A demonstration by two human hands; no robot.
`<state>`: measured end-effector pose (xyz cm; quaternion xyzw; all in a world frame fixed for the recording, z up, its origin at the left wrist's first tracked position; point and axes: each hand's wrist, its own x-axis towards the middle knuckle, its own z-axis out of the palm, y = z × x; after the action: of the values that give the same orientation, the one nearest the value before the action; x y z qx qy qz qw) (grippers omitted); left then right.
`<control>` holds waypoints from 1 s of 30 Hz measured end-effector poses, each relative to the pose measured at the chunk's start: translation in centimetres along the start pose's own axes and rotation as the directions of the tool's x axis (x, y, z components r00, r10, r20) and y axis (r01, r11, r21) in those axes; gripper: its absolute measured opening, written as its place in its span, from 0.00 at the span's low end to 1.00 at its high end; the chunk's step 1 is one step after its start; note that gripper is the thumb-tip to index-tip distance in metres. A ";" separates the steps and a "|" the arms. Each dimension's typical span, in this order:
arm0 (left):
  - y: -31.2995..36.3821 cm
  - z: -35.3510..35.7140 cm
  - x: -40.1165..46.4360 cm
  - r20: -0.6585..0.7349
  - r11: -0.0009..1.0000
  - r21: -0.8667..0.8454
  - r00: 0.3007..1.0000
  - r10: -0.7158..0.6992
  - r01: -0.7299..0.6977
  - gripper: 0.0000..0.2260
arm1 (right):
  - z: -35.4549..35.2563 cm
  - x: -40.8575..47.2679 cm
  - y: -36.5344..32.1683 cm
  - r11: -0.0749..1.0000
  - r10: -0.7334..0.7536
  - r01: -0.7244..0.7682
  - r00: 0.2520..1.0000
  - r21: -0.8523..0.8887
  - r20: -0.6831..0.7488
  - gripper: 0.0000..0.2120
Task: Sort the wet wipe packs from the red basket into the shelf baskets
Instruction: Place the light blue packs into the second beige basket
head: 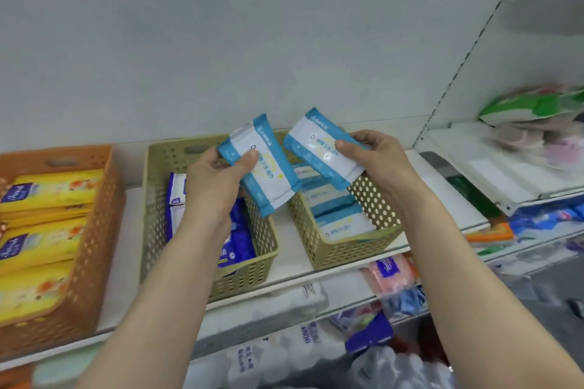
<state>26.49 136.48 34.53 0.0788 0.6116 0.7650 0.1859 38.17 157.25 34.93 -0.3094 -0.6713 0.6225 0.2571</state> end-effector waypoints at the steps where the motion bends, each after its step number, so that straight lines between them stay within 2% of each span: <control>1: -0.3 0.4 0.1 -0.035 1.000 -0.019 0.999 -0.005 0.004 0.09 | -0.6 1.0 0.2 0.999 0.011 -0.009 1.000 -0.045 0.028 0.12; 6: -1.3 1.6 0.7 -0.179 0.995 -0.091 0.982 -0.056 0.040 0.10 | -3.0 5.0 1.3 0.950 0.085 -0.021 0.978 -0.311 0.193 0.08; 9: -1.6 2.2 1.3 -0.238 0.989 -0.141 0.968 -0.081 0.048 0.16 | -2.8 7.2 2.3 0.863 0.109 0.034 0.962 -0.504 0.250 0.14; 11: -1.7 2.4 1.6 -0.268 0.987 -0.157 0.960 -0.085 0.044 0.18 | -2.0 8.5 2.6 0.803 0.064 0.104 0.964 -0.587 0.258 0.15; 17: -1.8 2.9 2.4 -0.299 0.985 -0.175 0.952 -0.066 0.013 0.18 | 0.4 12.4 2.8 0.719 -0.027 0.239 0.948 -0.652 0.318 0.12; 20: -1.9 3.0 2.5 -0.309 0.985 -0.173 0.949 -0.067 0.013 0.18 | 1.4 13.3 4.0 0.549 -0.069 0.356 0.921 -0.756 0.384 0.15; 22: -1.9 3.1 2.6 -0.312 0.984 -0.177 0.948 -0.066 0.011 0.18 | 2.0 13.2 5.0 0.397 -0.081 0.445 0.888 -0.803 0.452 0.23; 25: -1.9 3.2 2.6 -0.312 0.981 -0.191 0.947 -0.082 0.022 0.17 | 2.7 13.0 6.1 0.283 -0.043 0.484 0.869 -0.828 0.493 0.27; 30: -2.1 3.7 2.4 -0.256 0.983 -0.167 0.960 -0.115 0.073 0.18 | 2.4 13.0 6.5 0.269 0.048 0.444 0.880 -0.855 0.472 0.22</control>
<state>25.93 141.16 33.09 -0.0681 0.5724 0.8043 0.1445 28.21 165.42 27.74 -0.1738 -0.9772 0.1135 -0.0446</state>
